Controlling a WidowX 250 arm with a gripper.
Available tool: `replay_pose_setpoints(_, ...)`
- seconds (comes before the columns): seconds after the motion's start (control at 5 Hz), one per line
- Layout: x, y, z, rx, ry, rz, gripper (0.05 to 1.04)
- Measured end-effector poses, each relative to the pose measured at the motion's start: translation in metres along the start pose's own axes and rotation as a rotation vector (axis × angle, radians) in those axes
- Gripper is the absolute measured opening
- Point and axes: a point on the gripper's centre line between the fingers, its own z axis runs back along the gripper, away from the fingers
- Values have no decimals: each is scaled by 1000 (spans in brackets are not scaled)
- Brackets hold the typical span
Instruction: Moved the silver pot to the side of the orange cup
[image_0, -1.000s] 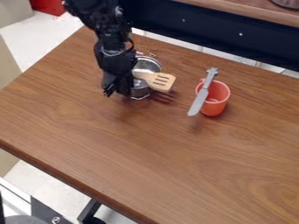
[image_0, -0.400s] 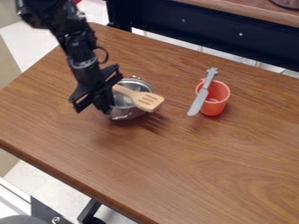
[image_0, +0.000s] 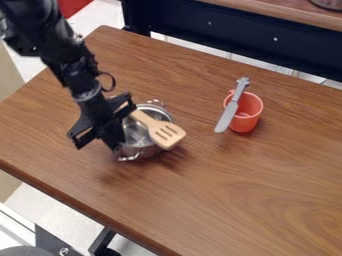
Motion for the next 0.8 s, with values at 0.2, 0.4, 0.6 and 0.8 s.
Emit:
replay_pose_setpoints(0.2, -18, 9, -3, -16, -14, -67, 55)
replay_pose_setpoints(0.4, -40, 10, -3, -37, 17, -171, 55)
replay_pose_setpoints(0.6, -53, -1, -5, -14, 26, -215, 70)
replay_pose_setpoints(0.8, -55, -13, -10, 17, 34, -210, 209)
